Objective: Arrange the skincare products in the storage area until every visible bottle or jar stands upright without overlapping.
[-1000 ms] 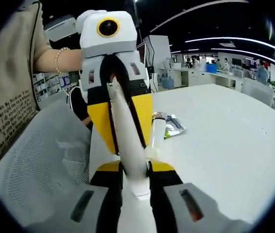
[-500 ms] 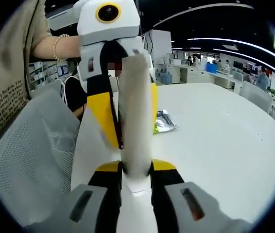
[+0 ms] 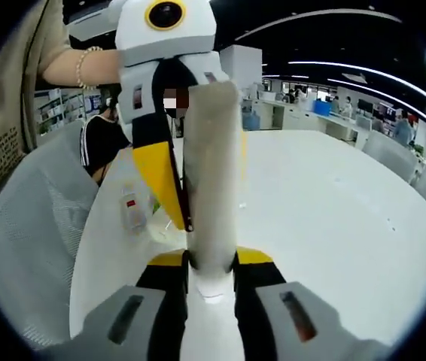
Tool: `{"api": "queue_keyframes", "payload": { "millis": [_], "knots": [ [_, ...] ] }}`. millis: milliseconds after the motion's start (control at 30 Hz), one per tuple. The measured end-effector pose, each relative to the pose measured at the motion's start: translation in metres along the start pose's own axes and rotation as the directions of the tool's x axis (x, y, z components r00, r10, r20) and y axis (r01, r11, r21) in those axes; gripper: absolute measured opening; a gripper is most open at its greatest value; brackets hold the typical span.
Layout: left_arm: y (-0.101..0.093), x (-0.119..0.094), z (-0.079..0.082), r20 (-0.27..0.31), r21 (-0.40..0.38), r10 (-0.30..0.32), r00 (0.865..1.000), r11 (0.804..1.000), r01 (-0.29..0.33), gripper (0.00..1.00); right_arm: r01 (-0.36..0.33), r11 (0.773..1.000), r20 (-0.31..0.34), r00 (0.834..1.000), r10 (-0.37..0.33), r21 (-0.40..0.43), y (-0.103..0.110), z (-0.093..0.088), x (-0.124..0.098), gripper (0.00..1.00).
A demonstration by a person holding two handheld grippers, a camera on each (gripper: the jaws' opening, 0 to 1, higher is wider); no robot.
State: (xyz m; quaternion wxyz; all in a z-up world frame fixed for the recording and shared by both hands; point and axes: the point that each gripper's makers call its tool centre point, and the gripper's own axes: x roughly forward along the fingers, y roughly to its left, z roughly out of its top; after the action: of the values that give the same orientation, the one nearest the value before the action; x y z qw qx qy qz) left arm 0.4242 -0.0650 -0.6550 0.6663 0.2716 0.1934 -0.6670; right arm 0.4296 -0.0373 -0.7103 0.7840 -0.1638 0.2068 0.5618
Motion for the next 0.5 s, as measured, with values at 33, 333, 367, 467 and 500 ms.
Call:
{"api": "queue_keyframes", "payload": {
  "millis": [33,333,367,467,500],
  "knots": [
    [0.003,0.0,0.0,0.001,0.0,-0.001,1.0,1.0,0.001,0.1,0.0,1.0,0.0,1.0,0.0,-0.001,-0.003,0.0,0.001,0.22],
    [0.028,0.002,-0.002,0.011,-0.01,0.012,1.0,1.0,-0.012,0.1,0.001,1.0,-0.001,1.0,-0.001,-0.012,-0.029,0.003,0.008,0.22],
    [0.029,0.002,-0.002,0.012,-0.011,0.012,1.0,1.0,-0.012,0.1,0.001,1.0,0.001,1.0,-0.001,-0.009,-0.03,0.004,0.008,0.22],
    [0.032,0.002,-0.002,0.016,-0.013,0.008,1.0,1.0,-0.008,0.1,0.004,1.0,0.011,1.0,-0.004,0.002,-0.033,0.004,0.01,0.22],
    [0.033,0.002,-0.002,0.017,-0.013,0.006,1.0,1.0,-0.006,0.1,0.005,1.0,0.014,1.0,-0.005,0.005,-0.034,0.004,0.01,0.22]
  ]
}}
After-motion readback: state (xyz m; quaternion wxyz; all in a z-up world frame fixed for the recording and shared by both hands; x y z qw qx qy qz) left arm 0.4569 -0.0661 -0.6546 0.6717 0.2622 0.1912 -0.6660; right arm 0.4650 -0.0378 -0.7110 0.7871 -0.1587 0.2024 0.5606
